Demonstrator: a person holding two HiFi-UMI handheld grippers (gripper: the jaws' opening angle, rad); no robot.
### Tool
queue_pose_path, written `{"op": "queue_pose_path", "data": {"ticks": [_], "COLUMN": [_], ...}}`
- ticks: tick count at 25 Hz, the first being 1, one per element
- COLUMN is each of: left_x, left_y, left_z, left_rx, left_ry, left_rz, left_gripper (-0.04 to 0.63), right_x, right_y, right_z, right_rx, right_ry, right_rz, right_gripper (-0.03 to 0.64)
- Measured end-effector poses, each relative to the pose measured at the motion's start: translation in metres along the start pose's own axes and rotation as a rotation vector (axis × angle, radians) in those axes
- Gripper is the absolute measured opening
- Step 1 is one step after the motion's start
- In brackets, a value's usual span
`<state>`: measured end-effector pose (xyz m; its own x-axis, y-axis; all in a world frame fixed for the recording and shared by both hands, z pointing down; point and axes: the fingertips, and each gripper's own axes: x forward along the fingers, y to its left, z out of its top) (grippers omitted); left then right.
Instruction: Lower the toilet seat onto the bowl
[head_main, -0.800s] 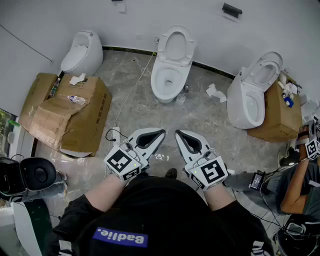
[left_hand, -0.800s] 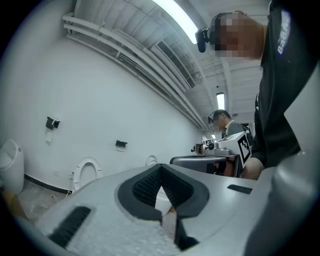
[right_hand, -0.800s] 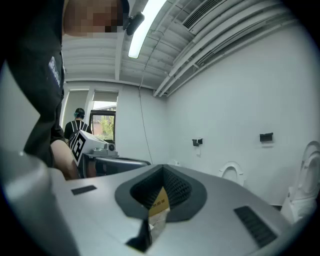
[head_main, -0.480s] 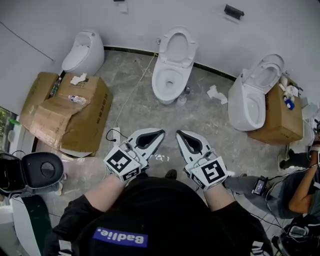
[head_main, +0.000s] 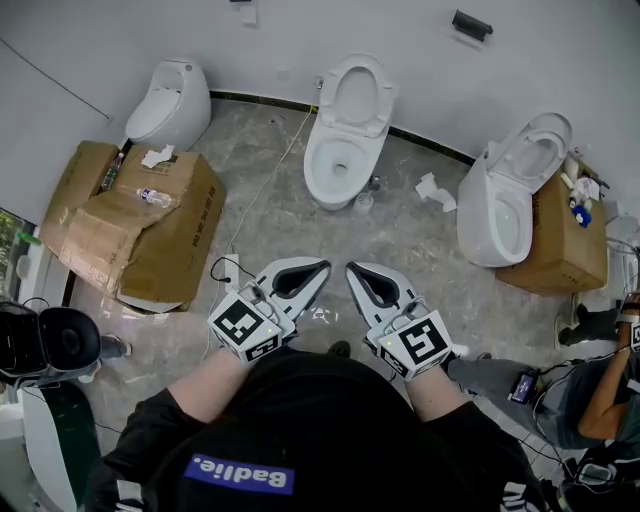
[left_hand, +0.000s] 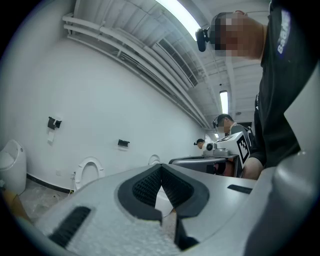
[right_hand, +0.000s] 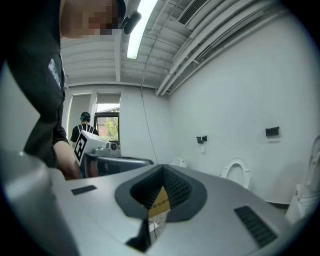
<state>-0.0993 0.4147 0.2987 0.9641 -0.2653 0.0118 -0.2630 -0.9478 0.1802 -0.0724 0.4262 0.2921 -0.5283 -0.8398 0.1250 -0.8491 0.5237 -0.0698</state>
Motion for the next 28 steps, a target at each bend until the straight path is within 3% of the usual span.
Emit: {"op": "queue_pose_path", "data": {"ticks": [9,14,28], "left_x": [0.016,0.029,0.083], "left_y": [0.011,0.024,0.177], "left_z": [-0.007,-0.012,0.021], "left_rx": [0.002,0.001,0.019], "left_ry": [-0.008,-0.003,-0.027], "left_rz": [0.073,0.069,-0.051], "left_gripper": [0.015,0.015,0.015], "right_x": [-0.004,0.004,0.13], "right_y": [-0.019,-0.035,-0.124], "right_z": [-0.008,-0.015,0.003], "right_rx": [0.004,-0.003,-0.008], "right_ry": [-0.016,0.007,0.039], "right_rz": [0.061,0.072,-0.045], "right_gripper": [0.026,0.026,0.026]}}
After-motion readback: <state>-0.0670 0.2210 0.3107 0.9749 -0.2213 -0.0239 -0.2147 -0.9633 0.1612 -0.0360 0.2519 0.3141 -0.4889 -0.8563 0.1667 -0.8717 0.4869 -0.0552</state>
